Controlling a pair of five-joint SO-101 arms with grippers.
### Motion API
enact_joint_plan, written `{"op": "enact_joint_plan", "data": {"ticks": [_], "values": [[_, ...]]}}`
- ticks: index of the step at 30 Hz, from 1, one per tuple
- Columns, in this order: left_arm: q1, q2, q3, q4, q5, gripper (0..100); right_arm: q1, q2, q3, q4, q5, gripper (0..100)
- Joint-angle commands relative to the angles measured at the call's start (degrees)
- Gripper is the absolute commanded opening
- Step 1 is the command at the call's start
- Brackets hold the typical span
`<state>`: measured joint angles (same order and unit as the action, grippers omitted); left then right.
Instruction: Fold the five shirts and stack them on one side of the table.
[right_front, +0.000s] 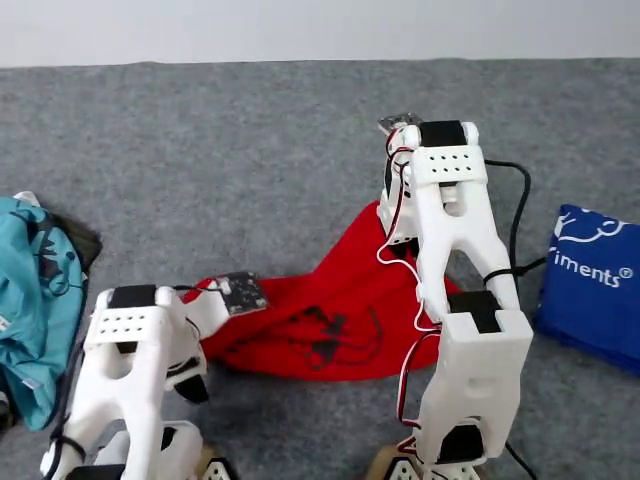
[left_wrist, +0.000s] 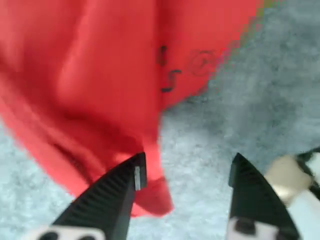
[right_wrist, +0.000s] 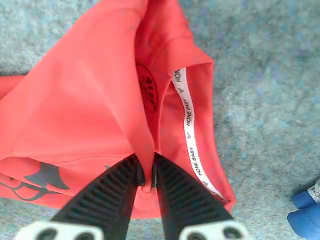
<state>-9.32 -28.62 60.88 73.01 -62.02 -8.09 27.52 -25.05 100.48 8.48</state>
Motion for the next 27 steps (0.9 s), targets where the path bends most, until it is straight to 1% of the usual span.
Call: {"op": "enact_joint_plan", "data": {"ticks": [1, 5, 9, 12, 18, 22, 25, 27], "values": [[-2.99, -0.09, -0.22, -3.87, 0.7, 26, 0.4, -1.36, -2.64, 2.07, 0.62, 0.9], [-5.36, -0.09, 0.04, -7.74, 0.7, 26, 0.4, -1.36, -2.64, 1.98, 0.79, 0.9], [-6.68, 1.14, -0.22, -9.67, 0.62, 26, 0.4, -1.36, -2.64, 1.98, 0.79, 0.9], [-6.86, 6.51, -0.48, -11.52, 0.62, 26, 0.4, -1.36, -2.64, 1.98, 0.88, 0.9], [-11.96, 20.31, -11.74, -9.93, 0.79, 26, 0.4, -1.36, -2.64, 1.98, 0.88, 0.9], [-12.66, 29.01, -16.57, -9.67, 0.7, 26, 0.4, -1.36, -2.64, 1.89, 0.88, 0.9], [-12.66, 32.88, -18.51, -9.67, 0.7, 26, 0.57, -1.36, -2.64, 1.89, 0.88, 0.9], [-12.66, 33.14, -19.47, -9.67, 0.88, 23, 0.66, -1.36, -2.73, 1.89, 0.88, 0.9]]}}
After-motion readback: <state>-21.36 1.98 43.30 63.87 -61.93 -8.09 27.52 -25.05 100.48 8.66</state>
